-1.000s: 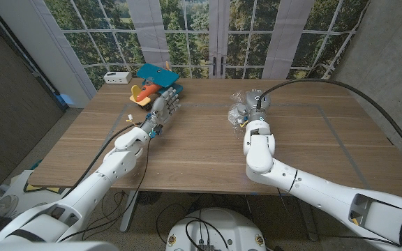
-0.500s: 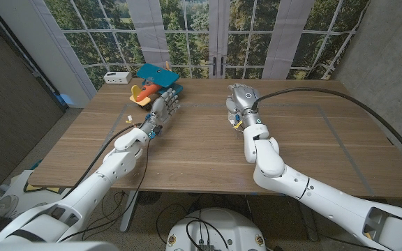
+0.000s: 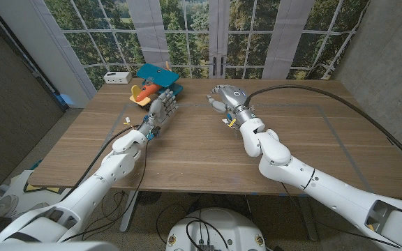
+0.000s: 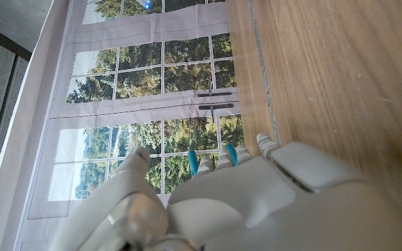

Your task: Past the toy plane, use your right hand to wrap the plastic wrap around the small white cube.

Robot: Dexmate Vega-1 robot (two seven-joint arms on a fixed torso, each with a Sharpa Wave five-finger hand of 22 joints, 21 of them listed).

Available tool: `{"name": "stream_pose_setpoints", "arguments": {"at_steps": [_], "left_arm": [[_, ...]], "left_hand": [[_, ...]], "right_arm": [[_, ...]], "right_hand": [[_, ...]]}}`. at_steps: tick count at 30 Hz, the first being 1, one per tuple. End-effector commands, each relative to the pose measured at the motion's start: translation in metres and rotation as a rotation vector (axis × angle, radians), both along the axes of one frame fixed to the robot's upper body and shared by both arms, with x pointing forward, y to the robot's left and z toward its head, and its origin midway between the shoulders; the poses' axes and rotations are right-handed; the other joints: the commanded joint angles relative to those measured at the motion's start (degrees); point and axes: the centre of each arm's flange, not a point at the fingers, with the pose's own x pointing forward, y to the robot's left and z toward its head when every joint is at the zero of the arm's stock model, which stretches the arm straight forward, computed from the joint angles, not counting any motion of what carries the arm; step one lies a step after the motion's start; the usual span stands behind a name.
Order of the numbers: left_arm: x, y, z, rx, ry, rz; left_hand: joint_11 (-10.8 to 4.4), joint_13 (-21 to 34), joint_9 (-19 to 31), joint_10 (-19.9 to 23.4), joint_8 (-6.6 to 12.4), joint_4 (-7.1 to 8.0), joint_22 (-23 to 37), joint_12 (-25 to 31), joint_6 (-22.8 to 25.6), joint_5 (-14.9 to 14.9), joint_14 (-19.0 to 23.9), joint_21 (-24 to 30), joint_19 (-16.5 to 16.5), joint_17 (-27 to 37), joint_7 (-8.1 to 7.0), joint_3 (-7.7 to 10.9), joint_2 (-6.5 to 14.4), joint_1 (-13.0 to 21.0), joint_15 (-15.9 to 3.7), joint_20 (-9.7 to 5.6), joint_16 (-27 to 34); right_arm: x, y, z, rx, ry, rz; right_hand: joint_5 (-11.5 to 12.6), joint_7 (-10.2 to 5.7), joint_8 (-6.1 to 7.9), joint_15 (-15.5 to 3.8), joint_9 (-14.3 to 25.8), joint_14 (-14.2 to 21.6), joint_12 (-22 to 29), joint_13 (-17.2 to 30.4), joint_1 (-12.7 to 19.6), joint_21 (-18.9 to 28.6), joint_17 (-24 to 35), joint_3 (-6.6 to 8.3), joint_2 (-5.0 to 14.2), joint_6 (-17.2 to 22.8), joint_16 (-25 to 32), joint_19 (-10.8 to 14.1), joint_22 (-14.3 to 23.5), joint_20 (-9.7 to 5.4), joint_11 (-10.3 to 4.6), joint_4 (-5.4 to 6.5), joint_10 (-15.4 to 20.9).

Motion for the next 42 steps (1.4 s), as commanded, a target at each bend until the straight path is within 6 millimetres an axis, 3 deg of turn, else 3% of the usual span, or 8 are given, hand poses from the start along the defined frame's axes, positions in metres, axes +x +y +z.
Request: {"name": "stream_pose_setpoints", "arguments": {"at_steps": [1,10,21,27,32,35,39,42], "left_arm": [[-0.005,0.006,-0.001,-0.005,-0.008,0.010],[-0.004,0.003,0.000,0.002,-0.006,0.002],[-0.003,-0.002,0.004,0.020,-0.005,-0.003],[0.000,-0.008,0.005,0.024,-0.003,-0.013],[0.002,-0.012,0.010,0.031,-0.012,-0.020],[0.003,-0.014,0.012,0.032,-0.015,-0.023],[0.002,-0.015,0.012,0.033,-0.016,-0.022],[0.000,-0.014,0.012,0.033,-0.016,-0.017]], "left_hand": [[-0.05,0.2,0.2,-12.1,0.12,-0.31,0.2,0.0,-9.6,0.0,-10.4,0.3,-0.7,0.1,-0.11,0.09,0.2,0.8,0.00,0.37,0.1],[-0.06,0.2,0.2,-12.2,0.13,-0.36,0.2,0.0,-9.6,0.0,-10.4,0.3,-0.7,0.1,-0.11,0.11,0.2,0.8,0.06,0.38,0.1],[-0.07,0.2,0.2,-12.2,0.12,-0.41,0.3,0.0,-9.6,0.0,-10.4,0.3,-0.7,0.1,-0.20,0.12,0.2,0.8,0.04,0.54,0.1],[-0.03,0.2,0.2,-12.1,0.16,-0.44,0.3,0.0,-9.6,0.0,-10.3,0.4,-0.7,0.1,-0.22,0.13,0.1,0.8,0.04,0.60,0.1],[-0.11,0.2,0.2,-12.2,0.14,-0.46,0.3,0.0,-9.6,0.0,-10.4,0.3,-0.8,0.1,-0.17,0.14,0.1,0.8,0.10,0.66,0.1],[-0.04,0.2,0.2,-12.3,0.14,-0.47,0.3,0.0,-9.6,0.0,-10.4,0.3,-0.8,0.1,-0.21,0.15,0.1,0.8,0.09,0.64,0.1],[-0.09,0.2,0.2,-12.3,0.15,-0.48,0.3,0.0,-9.6,0.0,-10.4,0.3,-0.8,0.1,-0.18,0.16,0.2,0.8,0.09,0.73,0.1],[-0.12,0.2,0.2,-12.3,0.14,-0.49,0.3,0.0,-9.6,0.0,-10.4,0.3,-0.8,0.1,-0.18,0.17,0.2,0.8,0.12,0.71,0.1]], "right_arm": [[0.036,-0.001,-0.001,-0.056,0.192,-0.076],[0.053,-0.017,-0.011,-0.073,0.292,-0.201],[0.029,-0.039,-0.019,-0.019,0.237,-0.283],[0.006,-0.041,-0.028,0.006,0.220,-0.287],[0.005,-0.042,-0.041,0.014,0.284,-0.268],[0.008,-0.040,-0.048,-0.004,0.334,-0.252],[0.017,-0.038,-0.059,0.001,0.397,-0.257],[0.024,-0.037,-0.065,-0.006,0.432,-0.285]], "right_hand": [[0.6,1.58,0.19,-1.43,0.0,-1.6,0.2,0.0,-3.9,-0.7,-0.2,-1.40,-0.26,1.4,-0.8,-1.6,0.1,0.58,1.07,1.66,0.6],[0.8,1.84,-0.14,-0.99,-0.1,-1.9,0.1,-0.1,-5.3,-0.7,-0.3,-1.95,-0.26,0.8,-1.0,-1.4,0.1,0.72,1.33,1.82,0.4],[1.2,0.94,-0.60,0.59,-0.1,-0.9,0.0,-0.2,-8.2,-1.1,-0.7,-2.89,-0.13,-0.5,-0.7,-2.1,0.1,2.41,2.01,1.65,0.1],[1.5,-1.26,-1.13,1.11,-0.2,-0.2,-0.5,-0.3,-6.8,-1.1,-1.7,-1.87,-0.33,-2.7,-1.1,-1.6,0.0,2.87,2.44,-0.53,-1.5],[1.5,-1.62,-0.99,1.09,-0.2,4.9,-0.1,-0.4,-6.1,-0.4,-2.3,-1.15,-0.64,-4.4,0.3,1.0,-0.1,3.27,2.26,-1.60,-1.1],[1.4,-0.82,-0.90,0.75,-0.2,6.7,0.0,-0.4,-5.7,0.3,-2.6,-0.69,-0.71,-4.9,0.6,3.2,-0.1,2.17,2.56,-2.12,-0.8],[1.4,0.46,-0.95,0.29,-0.2,5.6,-0.4,-0.5,-5.4,0.2,-2.8,-0.48,-1.03,-5.6,-0.2,3.2,-0.2,1.93,2.84,-2.54,-1.6],[1.3,2.91,-0.71,1.99,-0.3,5.2,-0.5,-0.7,-6.4,-0.5,-2.8,-0.88,-1.50,-5.6,-0.7,2.2,-0.3,2.14,5.20,-2.19,-2.0]]}}
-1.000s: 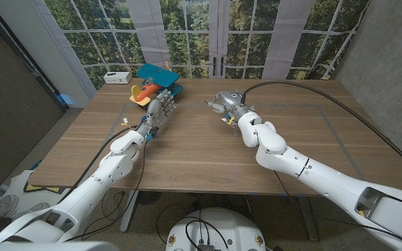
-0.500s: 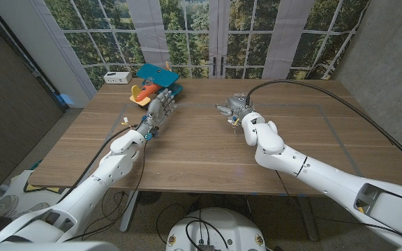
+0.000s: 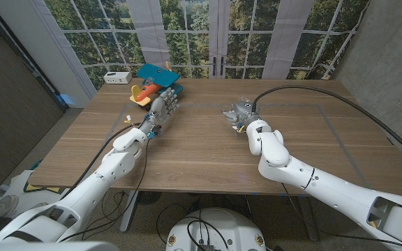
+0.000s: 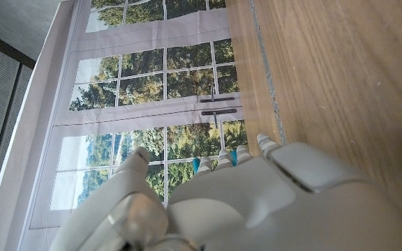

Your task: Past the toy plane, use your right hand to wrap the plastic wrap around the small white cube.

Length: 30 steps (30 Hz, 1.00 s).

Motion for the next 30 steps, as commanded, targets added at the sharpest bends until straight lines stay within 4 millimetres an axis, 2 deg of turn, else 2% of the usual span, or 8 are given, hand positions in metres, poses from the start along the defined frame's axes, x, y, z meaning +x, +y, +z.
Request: {"name": "stream_pose_setpoints", "arguments": {"at_steps": [1,5,13,18,23,25,27,30], "left_arm": [[-0.002,-0.004,0.003,0.007,-0.005,0.001],[-0.004,-0.002,0.002,0.005,-0.004,0.006],[-0.005,-0.002,0.001,0.003,-0.002,0.004],[-0.004,-0.003,0.000,0.001,-0.001,-0.001],[-0.003,-0.004,0.000,0.004,-0.003,-0.008],[-0.003,-0.005,0.000,0.004,-0.001,-0.011],[-0.002,-0.005,-0.001,0.007,0.000,-0.014],[-0.001,-0.005,-0.002,0.009,0.005,-0.019]], "left_hand": [[-0.05,0.2,0.2,-12.3,0.14,-0.50,0.3,0.0,-9.7,0.0,-10.3,0.3,-0.5,0.1,-0.22,0.18,0.2,0.8,0.14,0.42,0.1],[-0.06,0.2,0.2,-12.3,0.14,-0.51,0.3,0.0,-9.7,0.0,-10.3,0.3,-0.5,0.1,-0.20,0.19,0.2,0.8,0.13,0.48,0.1],[-0.12,0.2,0.2,-12.2,0.14,-0.54,0.3,0.0,-9.7,0.0,-10.3,0.4,-0.4,0.1,-0.23,0.22,0.2,0.8,0.03,0.49,0.1],[-0.16,0.2,0.2,-12.2,0.15,-0.56,0.3,0.0,-9.7,0.0,-10.2,0.4,-0.4,0.1,-0.29,0.23,0.2,0.8,0.03,0.50,0.1],[-0.17,0.2,0.2,-12.2,0.15,-0.57,0.3,0.0,-9.7,0.0,-10.2,0.4,-0.4,0.1,-0.27,0.24,0.2,0.8,0.07,0.63,0.1],[-0.23,0.2,0.2,-12.2,0.14,-0.58,0.3,0.0,-9.7,0.0,-10.2,0.4,-0.4,0.1,-0.32,0.24,0.2,0.8,0.08,0.65,0.1],[-0.22,0.2,0.2,-12.2,0.15,-0.58,0.3,0.0,-9.7,-0.1,-10.1,0.4,-0.4,0.1,-0.29,0.24,0.2,0.8,0.16,0.66,0.1],[-0.27,0.2,0.2,-12.2,0.15,-0.59,0.3,0.1,-9.7,-0.1,-10.1,0.4,-0.4,0.1,-0.34,0.24,0.2,0.8,0.29,0.86,0.2]], "right_arm": [[0.013,0.001,-0.026,0.011,0.147,-0.034],[0.024,-0.003,-0.030,0.023,0.231,-0.054],[0.021,-0.003,-0.028,0.012,0.200,-0.044],[0.009,-0.007,-0.018,0.058,0.135,-0.021],[-0.007,-0.011,-0.006,0.063,0.048,-0.027],[-0.014,-0.013,-0.003,0.070,0.017,-0.017],[-0.019,-0.014,-0.001,0.071,-0.004,-0.025],[-0.026,-0.018,-0.002,0.106,-0.054,-0.009]], "right_hand": [[0.0,2.96,0.32,1.95,0.1,-0.3,0.2,-0.2,-0.4,-0.7,0.2,-0.26,-0.72,0.8,-0.5,-0.4,0.0,0.12,2.56,0.14,0.2],[0.0,3.92,0.13,2.10,0.1,-0.9,-0.1,-0.3,-1.0,-0.6,0.2,-0.47,-0.78,0.2,-0.8,0.1,0.0,0.13,2.81,0.45,-0.5],[0.1,3.48,0.38,2.26,0.0,-1.9,0.1,-0.3,-1.7,-0.9,0.3,-0.60,-0.59,0.5,-1.3,-0.1,-0.1,0.75,1.89,0.87,-0.1],[0.1,2.69,0.50,2.28,0.0,-1.8,0.2,-0.3,-1.8,-1.1,0.2,-0.52,-0.55,0.8,-1.3,-0.3,-0.1,1.17,1.36,0.81,0.2],[0.3,-0.39,0.43,1.55,0.0,-0.1,0.0,-0.3,-0.5,-1.6,0.0,0.31,-0.68,0.5,-0.9,-0.6,-0.1,2.29,-0.15,-0.55,-0.4],[0.2,-1.06,0.51,0.95,0.0,0.8,0.2,-0.3,-0.2,-1.4,0.1,0.45,-0.88,0.6,-0.6,0.3,0.0,3.55,-0.51,-0.98,-0.2],[0.2,-2.60,0.84,0.87,0.0,1.0,0.2,-0.3,1.1,-1.3,0.1,0.83,-1.28,1.5,-0.6,0.9,0.0,3.93,-1.23,-2.35,-0.1],[0.1,-3.37,0.37,0.84,0.0,0.6,-0.1,-0.2,2.7,-1.2,0.2,1.11,-1.93,0.5,-0.8,1.8,0.0,3.63,-1.48,-4.14,-1.0]]}}
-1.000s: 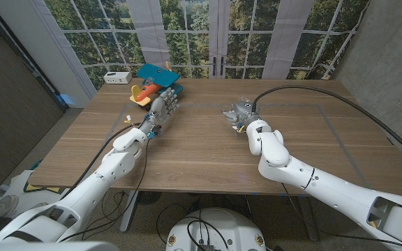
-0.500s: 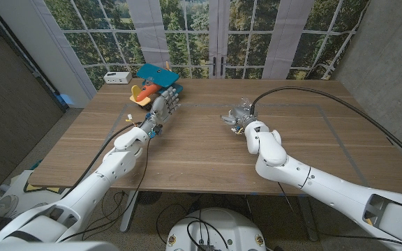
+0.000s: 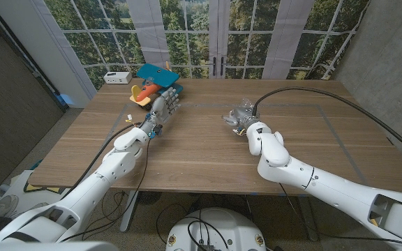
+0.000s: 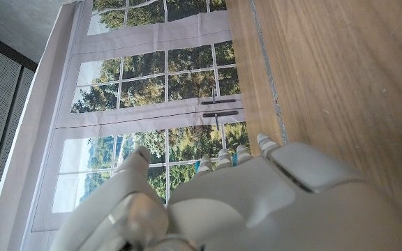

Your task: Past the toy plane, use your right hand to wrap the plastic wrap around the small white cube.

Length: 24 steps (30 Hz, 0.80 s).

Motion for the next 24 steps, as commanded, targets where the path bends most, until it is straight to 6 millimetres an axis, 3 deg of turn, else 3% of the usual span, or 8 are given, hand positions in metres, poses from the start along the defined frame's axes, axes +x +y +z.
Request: {"name": "stream_pose_setpoints", "arguments": {"at_steps": [1,3,6,12,15,18,21,24], "left_arm": [[0.002,-0.002,-0.002,0.005,0.006,-0.018],[0.003,-0.003,-0.002,0.008,0.005,-0.021],[0.003,-0.003,-0.002,0.009,0.005,-0.025],[0.005,-0.004,-0.001,0.014,0.004,-0.036],[0.006,-0.003,0.000,0.015,0.002,-0.038],[0.006,-0.002,0.000,0.016,0.001,-0.039],[0.007,-0.002,0.000,0.016,0.003,-0.044],[0.008,-0.002,0.000,0.019,0.004,-0.049]], "left_hand": [[-0.22,0.2,0.2,-12.2,0.15,-0.36,0.3,0.0,-9.7,-0.1,-10.0,0.4,-0.5,0.1,-0.35,0.01,-0.1,0.5,0.31,0.75,0.2],[-0.20,0.2,0.2,-12.2,0.18,-0.37,0.3,0.1,-9.6,-0.1,-9.9,0.4,-0.6,0.1,-0.34,0.00,-0.1,0.5,0.39,0.84,0.2],[-0.18,0.2,0.2,-12.2,0.17,-0.37,0.3,0.0,-9.6,-0.1,-9.8,0.4,-0.6,0.1,-0.36,0.00,-0.2,0.5,0.42,0.93,0.2],[-0.21,0.2,0.2,-12.2,0.18,-0.38,0.3,0.1,-9.6,-0.1,-9.7,0.4,-0.6,0.1,-0.35,0.01,-0.2,0.5,0.43,0.98,0.3],[-0.27,0.2,0.2,-12.2,0.19,-0.39,0.3,0.0,-9.6,-0.1,-9.6,0.4,-0.6,0.1,-0.32,0.01,-0.2,0.5,0.43,0.95,0.3],[-0.28,0.2,0.2,-12.2,0.18,-0.39,0.3,0.0,-9.6,-0.1,-9.6,0.4,-0.6,0.1,-0.33,0.01,-0.2,0.5,0.45,1.01,0.3],[-0.29,0.2,0.2,-12.2,0.19,-0.39,0.3,0.1,-9.6,-0.1,-9.6,0.4,-0.6,0.1,-0.39,0.02,-0.2,0.5,0.42,1.02,0.3],[-0.22,0.2,0.2,-12.2,0.18,-0.40,0.3,0.1,-9.6,-0.1,-9.6,0.4,-0.6,0.1,-0.37,0.02,-0.2,0.5,0.40,0.99,0.2]], "right_arm": [[-0.031,-0.010,0.013,0.061,-0.165,0.012],[-0.034,-0.012,0.012,0.096,-0.174,0.025],[-0.039,-0.013,0.012,0.110,-0.185,0.028],[-0.049,-0.017,0.012,0.145,-0.220,0.022],[-0.058,-0.017,0.011,0.130,-0.267,-0.003],[-0.065,-0.014,0.010,0.078,-0.289,-0.050],[-0.068,-0.013,0.007,0.050,-0.270,-0.078],[-0.069,-0.016,0.002,0.045,-0.238,-0.094]], "right_hand": [[0.1,-1.72,-0.84,0.12,-0.4,-0.7,-0.3,0.2,2.8,0.1,0.5,0.40,-1.04,-1.5,-0.1,1.0,0.1,-0.01,-1.37,-2.90,-2.2],[-0.3,-4.27,-1.90,-0.05,-0.3,-3.6,-0.9,0.3,4.8,-0.5,1.1,0.37,-1.42,-6.9,-0.6,0.5,0.2,-0.12,-1.70,-5.33,-6.9],[-0.3,-6.16,-1.98,0.28,-0.2,-6.4,-1.0,0.4,6.0,-1.5,1.5,0.10,-1.42,-11.8,-0.9,-1.2,0.2,0.75,-2.45,-6.93,-11.4],[-0.2,-7.72,-1.11,0.24,-0.2,-5.9,0.1,0.5,7.6,-1.8,1.4,0.46,-1.14,-11.4,-0.3,-1.6,0.3,1.64,-3.59,-8.42,-10.2],[-0.4,-7.23,0.04,-0.26,-0.2,-4.1,1.6,0.6,9.2,-1.9,1.7,0.72,-0.55,-8.7,0.8,-1.3,0.3,1.77,-3.91,-9.91,-6.4],[-0.7,-2.70,2.36,-1.92,0.0,0.7,4.2,1.3,10.0,-1.7,3.1,-0.29,-0.67,-1.0,3.8,0.2,0.4,0.98,-2.20,-11.18,1.8],[-0.6,-1.52,3.05,-2.61,0.0,2.3,5.6,1.8,10.0,-1.8,3.7,-1.10,-1.42,2.4,4.9,0.3,0.4,0.69,-2.31,-11.63,5.0],[-0.5,-1.54,3.15,-2.73,0.0,2.3,5.8,1.9,10.0,-1.8,3.8,-1.37,-1.85,3.1,4.9,0.3,0.4,0.44,-2.38,-11.78,5.4]]}}
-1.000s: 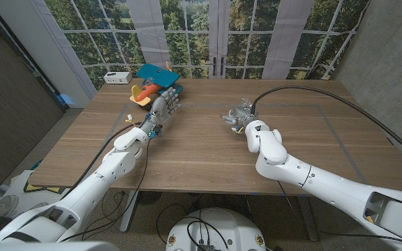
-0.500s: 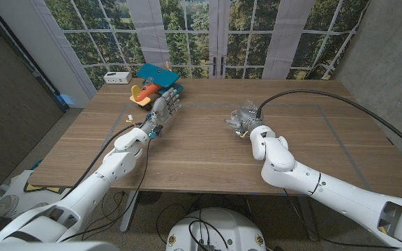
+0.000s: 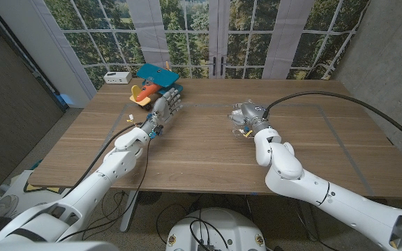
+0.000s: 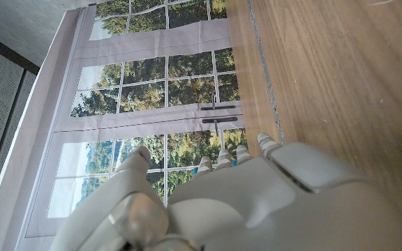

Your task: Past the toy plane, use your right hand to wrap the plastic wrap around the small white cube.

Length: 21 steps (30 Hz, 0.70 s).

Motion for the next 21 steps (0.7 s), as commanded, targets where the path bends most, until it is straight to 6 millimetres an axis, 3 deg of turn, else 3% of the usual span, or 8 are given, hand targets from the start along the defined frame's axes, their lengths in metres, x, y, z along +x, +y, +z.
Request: {"name": "stream_pose_setpoints", "arguments": {"at_steps": [1,6,9,10,11,13,19,21], "left_arm": [[0.003,0.000,0.001,0.008,-0.001,-0.018],[0.004,0.002,0.001,0.009,-0.003,-0.015],[0.004,0.002,0.002,0.011,-0.003,-0.017],[0.004,0.002,0.002,0.011,-0.004,-0.017],[0.005,0.001,0.003,0.013,-0.004,-0.018],[0.005,0.000,0.004,0.013,-0.005,-0.020],[0.007,-0.003,0.006,0.016,-0.006,-0.023],[0.007,-0.003,0.006,0.017,-0.006,-0.024]], "left_hand": [[-0.22,0.2,0.2,-12.2,0.17,-0.40,0.3,0.0,-9.6,-0.1,-9.6,0.4,-0.6,0.1,-0.37,0.02,-0.2,0.5,0.39,0.58,0.2],[-0.31,0.2,0.2,-12.2,0.17,-0.41,0.3,0.1,-9.6,-0.1,-9.6,0.4,-0.6,0.1,-0.38,0.01,-0.2,0.4,0.32,0.60,0.2],[-0.24,0.2,0.2,-12.2,0.15,-0.42,0.3,0.1,-9.7,-0.1,-9.7,0.4,-0.6,0.1,-0.38,0.01,-0.2,0.4,0.38,0.59,0.2],[-0.28,0.2,0.2,-12.2,0.17,-0.42,0.3,0.1,-9.6,-0.1,-9.7,0.4,-0.6,0.1,-0.36,0.01,-0.2,0.4,0.35,0.57,0.2],[-0.26,0.2,0.2,-12.2,0.18,-0.42,0.3,0.1,-9.6,-0.1,-9.7,0.4,-0.5,0.1,-0.35,0.00,-0.3,0.4,0.37,0.57,0.2],[-0.27,0.2,0.2,-12.2,0.18,-0.43,0.3,0.1,-9.6,-0.1,-9.7,0.4,-0.5,0.1,-0.38,0.00,-0.3,0.4,0.36,0.58,0.2],[-0.25,0.2,0.2,-12.2,0.18,-0.43,0.3,0.1,-9.6,-0.1,-9.6,0.4,-0.6,0.2,-0.42,-0.04,-0.4,0.4,0.31,0.60,0.2],[-0.31,0.2,0.2,-12.1,0.20,-0.43,0.3,0.1,-9.6,-0.1,-9.6,0.4,-0.5,0.2,-0.44,-0.06,-0.4,0.3,0.32,0.60,0.2]], "right_arm": [[-0.019,0.000,-0.010,-0.042,0.015,-0.079],[-0.021,-0.006,-0.018,-0.056,0.056,-0.132],[-0.020,-0.009,-0.023,-0.075,0.085,-0.176],[-0.020,-0.010,-0.025,-0.082,0.092,-0.194],[-0.019,-0.010,-0.026,-0.092,0.101,-0.208],[-0.018,-0.012,-0.029,-0.113,0.124,-0.238],[-0.012,-0.018,-0.038,-0.169,0.197,-0.303],[-0.010,-0.019,-0.040,-0.186,0.213,-0.315]], "right_hand": [[-0.1,0.51,0.21,-1.00,0.3,0.1,0.5,0.4,0.2,-0.2,0.4,-0.67,-1.12,1.5,0.2,0.2,0.3,-0.21,0.27,-0.32,1.0],[0.1,1.80,-0.08,-0.57,0.3,-1.1,0.2,0.7,-0.5,-0.5,0.7,-1.55,-2.17,1.7,-0.1,-0.5,0.3,-0.09,0.27,-0.26,0.0],[0.6,1.86,0.37,-1.12,0.5,0.1,2.0,1.4,1.1,-0.6,1.2,-1.29,-1.93,3.9,0.5,-0.6,0.4,-0.11,0.36,-1.07,3.0],[1.1,1.75,1.13,-1.80,1.0,1.5,4.2,2.4,4.6,-0.6,1.9,-0.04,-0.87,6.1,1.1,-0.5,0.4,-0.23,0.56,-2.31,5.7],[1.2,1.69,1.34,-1.90,1.2,1.7,4.6,2.6,5.5,-0.5,2.1,0.24,-0.73,6.6,1.2,-0.2,0.4,-0.32,0.53,-2.55,5.8],[1.4,1.36,1.76,-2.10,1.7,2.5,6.3,3.8,11.0,-0.4,2.8,2.32,0.42,7.5,1.6,0.2,0.4,-0.74,0.46,-3.53,6.4],[1.1,0.67,1.73,-2.67,2.0,1.9,6.9,4.6,14.1,-0.5,3.2,2.62,-0.98,7.4,1.4,0.1,0.4,-0.87,-0.29,-3.62,5.4],[1.3,0.72,1.75,-2.96,2.2,1.4,7.1,5.0,16.5,-0.5,3.4,3.23,-1.38,7.5,1.1,0.2,0.4,-1.03,-0.63,-3.73,4.6]]}}
